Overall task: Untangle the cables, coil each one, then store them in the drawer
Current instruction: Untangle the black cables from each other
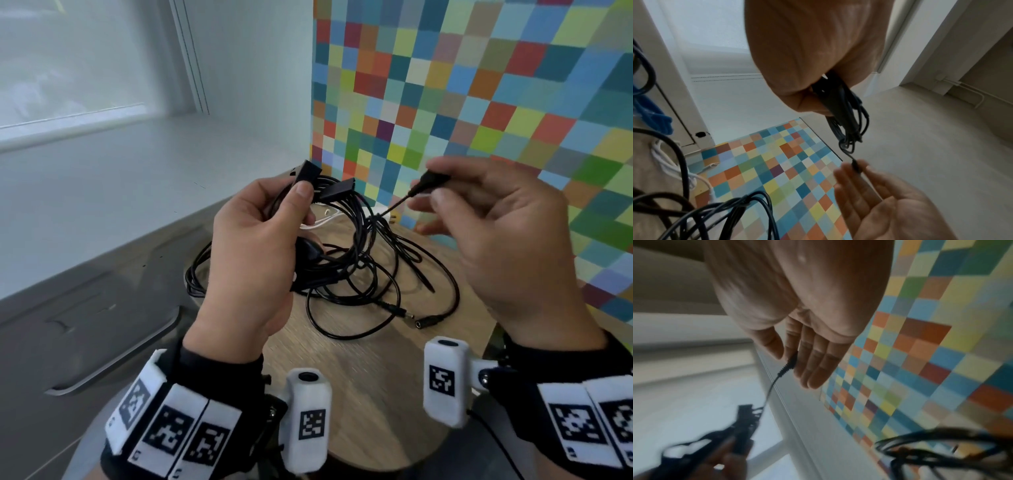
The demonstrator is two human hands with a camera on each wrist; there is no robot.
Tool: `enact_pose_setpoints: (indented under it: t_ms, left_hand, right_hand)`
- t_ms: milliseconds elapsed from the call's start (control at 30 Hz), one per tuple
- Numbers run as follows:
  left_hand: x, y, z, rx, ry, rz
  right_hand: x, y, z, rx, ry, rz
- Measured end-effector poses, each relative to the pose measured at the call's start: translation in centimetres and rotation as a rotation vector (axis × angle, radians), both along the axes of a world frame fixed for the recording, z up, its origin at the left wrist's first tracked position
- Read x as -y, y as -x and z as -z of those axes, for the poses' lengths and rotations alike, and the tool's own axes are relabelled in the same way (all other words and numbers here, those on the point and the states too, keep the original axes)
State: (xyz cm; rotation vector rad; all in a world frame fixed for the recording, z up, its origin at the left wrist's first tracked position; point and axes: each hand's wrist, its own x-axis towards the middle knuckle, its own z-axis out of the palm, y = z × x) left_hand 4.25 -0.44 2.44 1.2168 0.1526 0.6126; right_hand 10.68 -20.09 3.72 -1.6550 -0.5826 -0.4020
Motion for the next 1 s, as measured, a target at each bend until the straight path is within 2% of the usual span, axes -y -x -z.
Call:
enact_pose_setpoints:
  t_ms: [100, 233, 300, 400, 467, 533, 600, 800, 933, 1000]
  left_hand:
    - [0.2, -0.2, 0.3, -0.007, -0.019, -0.026]
    - [0.8, -0.3, 0.6, -0.011, -0.079, -0.010]
    - [0.9, -0.2, 0.7, -0.006, -0.112, -0.013]
    - [1.1, 0.0, 0.6, 0.022, -0.139, -0.034]
    - [1.2, 0.1, 0.6, 0.037, -0.179, -0.057]
    - [1.2, 0.1, 0.7, 0.045, -0.214, -0.075]
    - [1.1, 0.3, 0.6, 0.058, -0.257, -0.090]
    - [1.5, 0.7, 0.2, 0.124, -0.347, -0.077]
    - [1.9, 0.9, 0.1, 0.151, -0.404, -0.075]
    - [2.1, 0.9, 0.2, 0.150, -0.407, -0.072]
  right_hand:
    - [-0.9, 1.7, -1.1, 0.063, -0.134, -0.177]
    - [-2.1, 3.6, -1.9, 0.041, -0.140, -0.305]
    - [-2.4, 4.0, -1.8, 0.084, 0.027, -0.265]
    - [-2.6, 3.4, -1.1, 0.286, 0.356, -0.092]
    - [-2.6, 2.8, -0.4, 0.404, 0.436, -0.011]
    - [-2.6, 2.5, -0.2, 0.420, 0.437, 0.018]
    - [-2.6, 2.5, -0.1, 0.345, 0.408, 0.000]
    - [-3.0, 2.5, 0.0, -0.122, 0.132, -0.168]
    - [-3.3, 2.8, 0.1, -0.160, 0.113, -0.139]
    - [-3.2, 2.7, -0.1, -0.232, 0.066, -0.221]
